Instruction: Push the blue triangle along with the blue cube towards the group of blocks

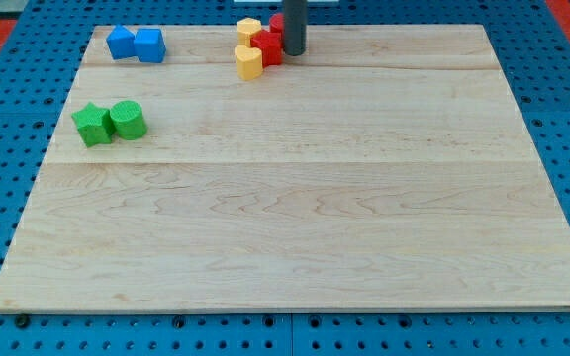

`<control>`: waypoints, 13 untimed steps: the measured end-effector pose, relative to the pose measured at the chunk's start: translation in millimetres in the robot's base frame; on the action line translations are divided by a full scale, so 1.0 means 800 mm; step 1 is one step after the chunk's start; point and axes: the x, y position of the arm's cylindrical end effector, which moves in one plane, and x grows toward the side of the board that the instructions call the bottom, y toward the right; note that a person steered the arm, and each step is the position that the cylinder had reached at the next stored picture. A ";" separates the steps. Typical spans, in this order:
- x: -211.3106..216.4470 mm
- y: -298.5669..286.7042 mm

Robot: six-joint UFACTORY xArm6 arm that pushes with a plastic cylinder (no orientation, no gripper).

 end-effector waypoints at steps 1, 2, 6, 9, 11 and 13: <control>0.065 0.048; 0.123 -0.102; 0.030 -0.410; -0.012 -0.330; 0.001 -0.213; 0.042 -0.272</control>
